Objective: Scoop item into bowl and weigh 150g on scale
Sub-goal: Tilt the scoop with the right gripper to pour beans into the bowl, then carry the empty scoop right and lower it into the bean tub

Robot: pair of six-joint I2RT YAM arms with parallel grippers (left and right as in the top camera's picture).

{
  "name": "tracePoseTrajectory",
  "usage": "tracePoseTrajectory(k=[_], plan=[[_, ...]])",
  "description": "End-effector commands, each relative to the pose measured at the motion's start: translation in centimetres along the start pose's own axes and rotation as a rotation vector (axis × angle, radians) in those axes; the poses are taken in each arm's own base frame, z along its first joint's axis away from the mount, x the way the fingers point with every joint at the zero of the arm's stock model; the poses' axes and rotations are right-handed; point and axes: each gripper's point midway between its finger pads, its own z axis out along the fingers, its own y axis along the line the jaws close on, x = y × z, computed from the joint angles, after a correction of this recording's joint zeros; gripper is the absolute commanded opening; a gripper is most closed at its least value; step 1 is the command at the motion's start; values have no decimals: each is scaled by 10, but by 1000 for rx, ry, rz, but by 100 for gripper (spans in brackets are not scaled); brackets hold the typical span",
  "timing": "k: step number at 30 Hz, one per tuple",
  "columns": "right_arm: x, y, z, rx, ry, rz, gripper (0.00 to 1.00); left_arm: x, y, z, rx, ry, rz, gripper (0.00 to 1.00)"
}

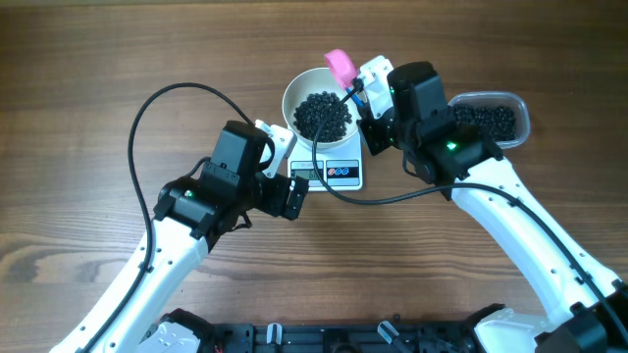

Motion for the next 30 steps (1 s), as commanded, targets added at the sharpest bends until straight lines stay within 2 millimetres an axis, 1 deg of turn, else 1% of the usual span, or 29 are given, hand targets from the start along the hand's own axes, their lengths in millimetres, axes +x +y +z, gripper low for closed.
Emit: tracePoseTrajectory(k=[1, 4, 7, 11, 14, 15, 17, 19, 21, 24, 28, 30], plan=[[-8, 3, -10, -40, -36, 154, 4, -7, -1, -3, -5, -17, 3, 100], [-8, -6, -13, -58, -41, 260, 4, -7, -1, -3, -5, -17, 3, 100], [-10, -25, -20, -99, -55, 409, 4, -7, -1, -3, -5, -17, 3, 100], [-10, -59, -37, -188, -92, 558, 4, -7, -1, -3, -5, -17, 3, 100], [-1, -95, -49, -184, -113, 637, 4, -7, -1, -3, -5, -17, 3, 100], [7, -114, -55, -154, -116, 679, 4, -7, -1, -3, -5, -17, 3, 100], [24, -145, -64, -88, -113, 727, 4, -7, -1, -3, -5, -17, 3, 100], [42, -170, -73, -25, -103, 723, 4, -7, -1, -3, -5, -17, 3, 100], [57, -185, -80, 15, -89, 719, 4, -7, -1, -3, -5, -17, 3, 100], [80, -201, -90, 71, -47, 705, 4, -7, -1, -3, -5, -17, 3, 100], [116, -221, -97, 240, 77, 694, 4, -7, -1, -3, -5, -17, 3, 100], [131, -228, -102, 320, 139, 685, 4, -7, -1, -3, -5, -17, 3, 100]])
